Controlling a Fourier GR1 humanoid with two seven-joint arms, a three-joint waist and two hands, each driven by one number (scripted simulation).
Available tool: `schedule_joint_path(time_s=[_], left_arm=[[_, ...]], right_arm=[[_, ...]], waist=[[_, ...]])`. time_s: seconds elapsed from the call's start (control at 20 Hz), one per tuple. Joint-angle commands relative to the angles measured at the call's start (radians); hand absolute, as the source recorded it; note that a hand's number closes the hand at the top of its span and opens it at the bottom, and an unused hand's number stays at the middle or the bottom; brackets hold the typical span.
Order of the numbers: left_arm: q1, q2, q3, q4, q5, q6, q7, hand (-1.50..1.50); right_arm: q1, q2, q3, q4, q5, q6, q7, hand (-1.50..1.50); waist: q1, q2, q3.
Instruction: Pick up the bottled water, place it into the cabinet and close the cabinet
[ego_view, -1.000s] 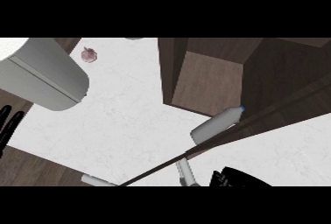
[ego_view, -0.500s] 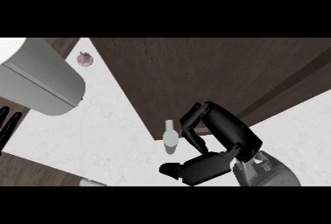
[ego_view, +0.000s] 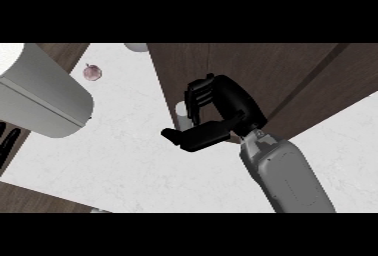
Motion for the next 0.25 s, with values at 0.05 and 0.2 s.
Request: schedule_joint_path(time_s=[0.05,0.2], left_arm=[[0.004,-0.006,0.002,0.012,0.0,-0.017,-0.006,-1.5],[0.019,-0.005,0.009,0.024,0.01,-0.031,-0.006,-1.5]], right_arm=[[-0.2,0.001,-0.111,0.18,-0.031,-0.161,-0.047,-1.5],[-0.255,0.001,-0.096,0.23,-0.05,-0.216,-0.045,-1.5]], waist=[[0.0,0.007,-0.003],[-0.001,0.002,-0.004]])
